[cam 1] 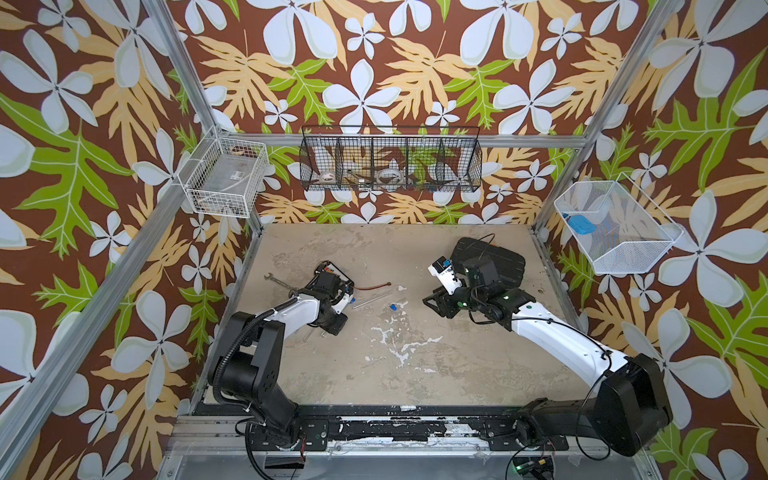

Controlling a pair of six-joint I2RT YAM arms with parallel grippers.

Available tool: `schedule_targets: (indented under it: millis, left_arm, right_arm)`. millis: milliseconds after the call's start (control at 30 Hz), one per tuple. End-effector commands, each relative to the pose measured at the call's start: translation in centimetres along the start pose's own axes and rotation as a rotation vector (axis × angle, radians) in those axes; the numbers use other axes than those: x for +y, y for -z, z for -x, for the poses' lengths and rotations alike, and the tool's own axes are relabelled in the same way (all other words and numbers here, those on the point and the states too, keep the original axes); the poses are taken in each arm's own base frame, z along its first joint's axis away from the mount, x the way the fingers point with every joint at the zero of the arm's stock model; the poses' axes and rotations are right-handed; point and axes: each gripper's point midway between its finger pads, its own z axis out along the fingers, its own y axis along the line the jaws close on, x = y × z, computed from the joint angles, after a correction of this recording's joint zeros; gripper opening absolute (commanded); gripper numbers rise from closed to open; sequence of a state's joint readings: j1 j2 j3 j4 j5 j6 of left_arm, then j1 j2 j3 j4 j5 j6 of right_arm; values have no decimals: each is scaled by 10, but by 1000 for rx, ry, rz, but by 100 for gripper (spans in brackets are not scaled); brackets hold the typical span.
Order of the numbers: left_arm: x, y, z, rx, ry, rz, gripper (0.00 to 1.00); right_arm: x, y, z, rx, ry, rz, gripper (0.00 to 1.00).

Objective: Insert stoppers into test tubes
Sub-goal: Place the test tube at the center of the board.

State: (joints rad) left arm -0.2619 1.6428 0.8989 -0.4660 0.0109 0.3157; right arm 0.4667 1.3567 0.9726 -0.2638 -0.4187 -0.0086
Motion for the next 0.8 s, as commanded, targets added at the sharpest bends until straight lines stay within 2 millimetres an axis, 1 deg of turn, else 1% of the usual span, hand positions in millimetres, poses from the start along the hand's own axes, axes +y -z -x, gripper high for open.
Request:
schedule_targets:
  millis: [0, 333, 567, 767]
  left_arm:
    - [8, -4, -14, 80, 24, 35, 3]
    - [7, -12, -23, 124, 37, 31, 16]
    - [7, -16, -23, 136, 35, 31, 18]
    - [7, -17, -22, 138, 34, 28, 22]
  right_arm:
    - [2, 2, 3, -5, 16, 8, 52]
    - [3, -1, 3, 8, 24, 17, 51]
    - [3, -2, 4, 15, 25, 22, 50]
    - [2, -3, 5, 14, 21, 22, 49]
